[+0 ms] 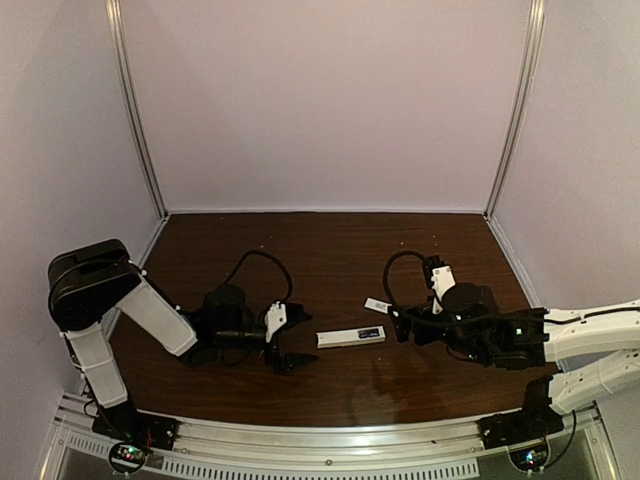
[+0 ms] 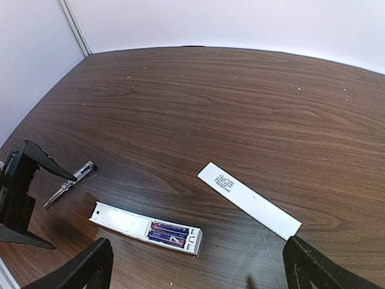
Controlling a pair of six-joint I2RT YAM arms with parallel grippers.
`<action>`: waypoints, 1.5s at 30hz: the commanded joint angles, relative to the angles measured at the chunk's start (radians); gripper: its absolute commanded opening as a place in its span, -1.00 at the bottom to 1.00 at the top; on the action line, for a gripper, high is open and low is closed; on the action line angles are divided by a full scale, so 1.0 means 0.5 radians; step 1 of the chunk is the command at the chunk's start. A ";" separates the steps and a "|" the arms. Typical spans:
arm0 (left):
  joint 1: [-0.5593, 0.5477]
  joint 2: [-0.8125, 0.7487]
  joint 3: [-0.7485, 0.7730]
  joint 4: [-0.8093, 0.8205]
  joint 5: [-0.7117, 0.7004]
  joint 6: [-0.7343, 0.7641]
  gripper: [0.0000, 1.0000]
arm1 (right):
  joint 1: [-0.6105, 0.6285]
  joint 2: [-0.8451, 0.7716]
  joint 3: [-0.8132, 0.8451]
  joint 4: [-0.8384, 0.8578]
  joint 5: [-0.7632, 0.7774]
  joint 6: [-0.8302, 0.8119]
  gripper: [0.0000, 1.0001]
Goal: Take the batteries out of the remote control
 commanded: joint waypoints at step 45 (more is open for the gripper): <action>-0.164 -0.430 -0.105 -0.866 -1.326 -0.932 -0.18 | 0.222 0.265 0.136 -0.272 -0.329 0.507 0.99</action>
